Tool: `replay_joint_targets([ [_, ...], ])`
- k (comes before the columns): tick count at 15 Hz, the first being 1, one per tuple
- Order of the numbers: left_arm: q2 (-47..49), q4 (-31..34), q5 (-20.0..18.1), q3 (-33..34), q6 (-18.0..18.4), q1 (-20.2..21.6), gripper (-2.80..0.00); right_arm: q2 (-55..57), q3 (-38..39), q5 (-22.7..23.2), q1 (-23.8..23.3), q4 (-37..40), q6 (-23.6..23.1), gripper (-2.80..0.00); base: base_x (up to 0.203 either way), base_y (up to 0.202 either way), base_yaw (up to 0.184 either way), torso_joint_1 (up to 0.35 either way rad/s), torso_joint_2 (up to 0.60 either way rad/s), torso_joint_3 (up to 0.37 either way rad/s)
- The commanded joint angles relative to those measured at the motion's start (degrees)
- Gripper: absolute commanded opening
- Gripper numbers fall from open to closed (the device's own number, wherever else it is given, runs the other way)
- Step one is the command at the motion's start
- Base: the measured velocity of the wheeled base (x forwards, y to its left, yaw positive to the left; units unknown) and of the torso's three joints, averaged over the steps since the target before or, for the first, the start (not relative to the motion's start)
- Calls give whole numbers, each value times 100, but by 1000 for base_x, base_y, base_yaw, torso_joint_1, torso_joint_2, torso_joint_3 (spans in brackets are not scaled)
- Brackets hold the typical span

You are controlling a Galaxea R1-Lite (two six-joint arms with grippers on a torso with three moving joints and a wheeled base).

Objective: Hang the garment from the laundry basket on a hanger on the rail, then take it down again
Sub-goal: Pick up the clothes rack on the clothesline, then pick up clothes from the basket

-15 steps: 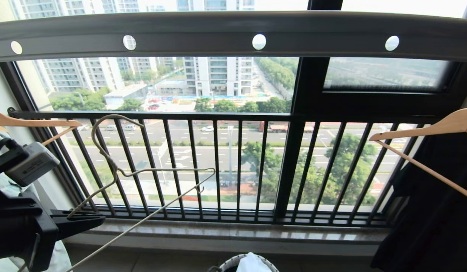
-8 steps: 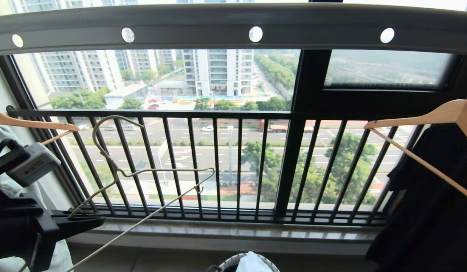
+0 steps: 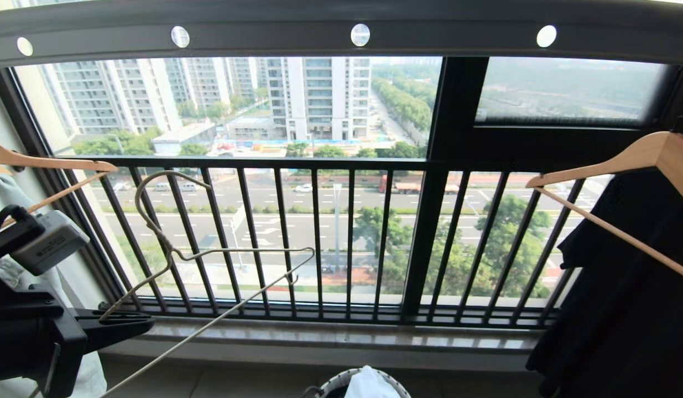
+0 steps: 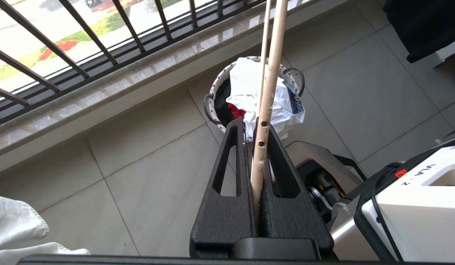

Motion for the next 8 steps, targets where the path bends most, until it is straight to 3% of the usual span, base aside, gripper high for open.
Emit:
replay_joint_targets([
  [1,9,13,-15,-3,12,-9,-280,0,-1,0,3,2,9,-280,0,0,0,-99,215,116],
  [8,18,3,-23,-12,21,-9,-280,8,-1,0,-3,2,8,-280,0,0,0,-124,269,144],
])
